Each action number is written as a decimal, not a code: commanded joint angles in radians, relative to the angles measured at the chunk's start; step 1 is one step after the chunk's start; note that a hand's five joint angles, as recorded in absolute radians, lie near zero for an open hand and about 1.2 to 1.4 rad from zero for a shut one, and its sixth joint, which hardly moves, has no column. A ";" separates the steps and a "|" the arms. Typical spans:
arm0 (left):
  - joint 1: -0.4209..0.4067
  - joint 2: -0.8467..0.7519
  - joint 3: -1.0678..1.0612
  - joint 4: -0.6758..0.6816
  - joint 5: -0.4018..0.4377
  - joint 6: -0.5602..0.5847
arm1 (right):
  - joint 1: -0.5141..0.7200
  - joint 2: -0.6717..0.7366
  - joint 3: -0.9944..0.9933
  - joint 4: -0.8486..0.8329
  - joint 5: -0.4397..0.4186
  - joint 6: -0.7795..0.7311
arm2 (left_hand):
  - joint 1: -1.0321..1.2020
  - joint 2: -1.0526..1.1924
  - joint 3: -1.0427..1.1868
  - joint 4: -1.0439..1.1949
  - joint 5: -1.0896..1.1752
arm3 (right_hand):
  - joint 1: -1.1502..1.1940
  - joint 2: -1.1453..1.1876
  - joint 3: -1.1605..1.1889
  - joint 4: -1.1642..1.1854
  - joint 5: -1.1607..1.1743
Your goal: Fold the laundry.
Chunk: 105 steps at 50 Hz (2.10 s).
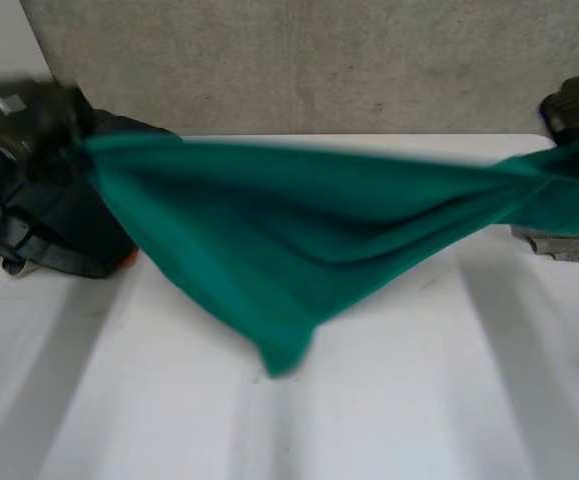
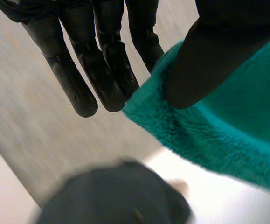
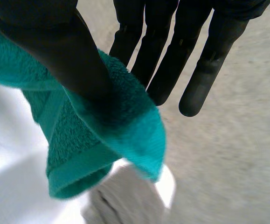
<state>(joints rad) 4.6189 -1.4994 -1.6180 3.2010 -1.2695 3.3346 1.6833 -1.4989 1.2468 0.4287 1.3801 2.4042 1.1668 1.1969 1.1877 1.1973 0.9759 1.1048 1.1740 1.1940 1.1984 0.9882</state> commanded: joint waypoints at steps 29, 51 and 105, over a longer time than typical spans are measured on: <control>-0.252 -0.619 0.739 0.539 -0.268 0.275 | 0.062 0.396 -0.319 -0.717 0.174 0.217 | 0.229 0.199 0.209 0.199 0.246 | 0.291 0.222 0.202 0.198 0.233; -0.319 -0.530 0.063 0.335 -0.257 0.267 | 0.039 0.602 -0.089 -0.176 0.030 0.219 | 0.229 0.199 0.209 0.199 0.246 | -0.353 -0.422 -0.442 -0.447 -0.411; -0.318 -0.159 0.168 0.168 -0.257 0.114 | -0.007 0.326 0.186 -0.429 -0.010 0.218 | 0.229 0.199 0.209 0.199 0.246 | 0.291 0.222 0.202 0.198 0.233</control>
<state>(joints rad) 4.2872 -1.7372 -1.4589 3.4085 -1.5297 3.4505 1.6845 -0.9638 1.4268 -0.0921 1.3715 2.6526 1.1668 1.2006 1.1975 1.2018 0.9892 1.1329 1.1786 1.1891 1.1981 0.9815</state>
